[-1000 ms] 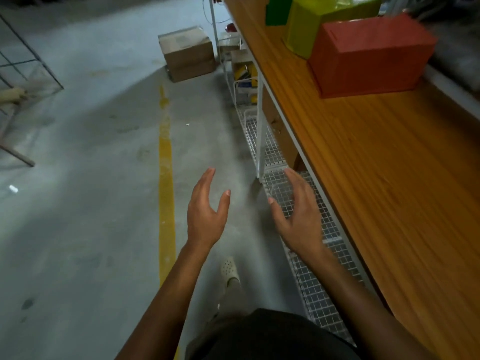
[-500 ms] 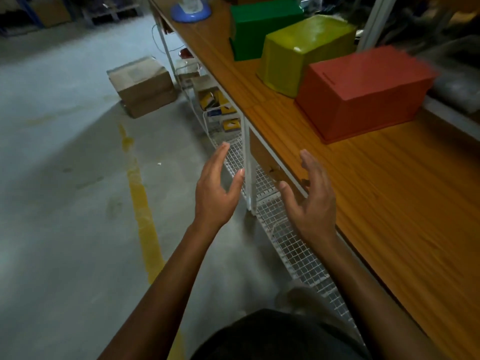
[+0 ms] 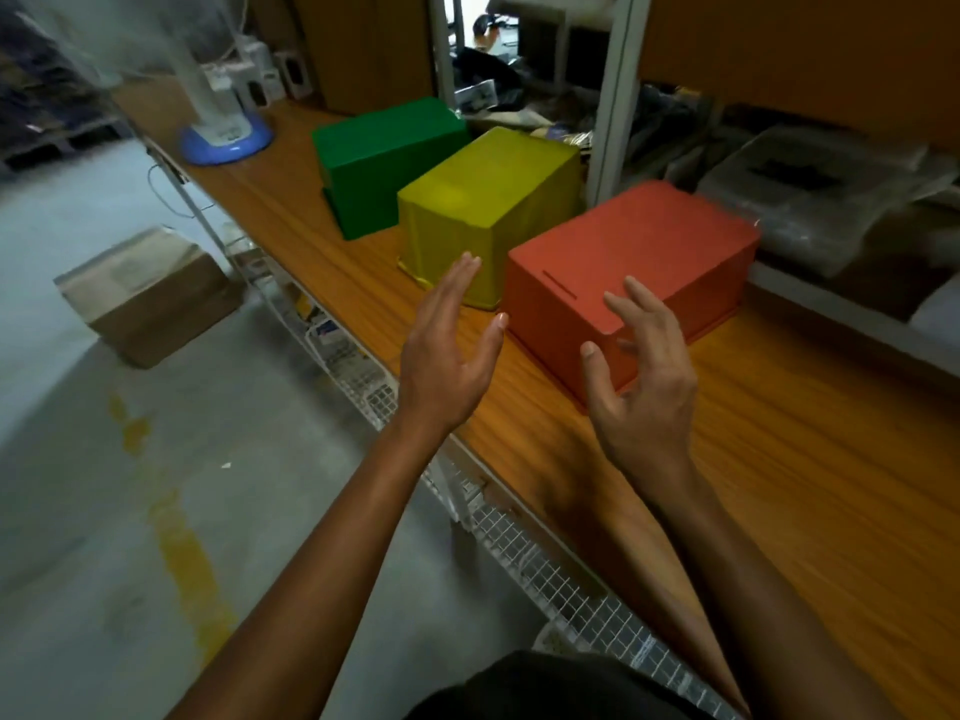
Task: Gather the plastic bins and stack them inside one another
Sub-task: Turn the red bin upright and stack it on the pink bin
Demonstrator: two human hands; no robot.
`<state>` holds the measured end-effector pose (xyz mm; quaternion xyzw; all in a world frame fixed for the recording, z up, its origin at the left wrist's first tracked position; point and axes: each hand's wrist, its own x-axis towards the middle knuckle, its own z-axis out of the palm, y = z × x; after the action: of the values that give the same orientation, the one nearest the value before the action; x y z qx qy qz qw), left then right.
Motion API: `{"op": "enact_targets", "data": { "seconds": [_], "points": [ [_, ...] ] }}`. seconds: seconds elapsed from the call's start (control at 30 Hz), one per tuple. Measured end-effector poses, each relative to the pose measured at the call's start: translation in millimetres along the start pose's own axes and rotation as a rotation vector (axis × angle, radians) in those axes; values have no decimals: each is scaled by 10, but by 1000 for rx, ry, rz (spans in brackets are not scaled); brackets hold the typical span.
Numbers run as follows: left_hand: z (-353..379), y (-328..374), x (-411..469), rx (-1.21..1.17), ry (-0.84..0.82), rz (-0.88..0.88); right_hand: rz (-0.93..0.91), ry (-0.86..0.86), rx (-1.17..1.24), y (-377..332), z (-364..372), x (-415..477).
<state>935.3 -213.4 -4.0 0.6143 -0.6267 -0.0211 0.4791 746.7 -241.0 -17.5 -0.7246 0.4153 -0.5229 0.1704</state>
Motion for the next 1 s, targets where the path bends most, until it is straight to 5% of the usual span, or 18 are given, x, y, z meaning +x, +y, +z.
{"op": "enact_targets", "data": {
  "seconds": [0.57,0.77,1.0],
  "points": [
    [1122,-428,1845,-118,-345,296,351,279,-364,527,185,968],
    [1513,-853,2341,-95,-659,92,770,117,-500,805,404,1032],
    [1812,-1076,2536,-296,-859,-227,977,199,-356,939,470,1130]
  ]
}}
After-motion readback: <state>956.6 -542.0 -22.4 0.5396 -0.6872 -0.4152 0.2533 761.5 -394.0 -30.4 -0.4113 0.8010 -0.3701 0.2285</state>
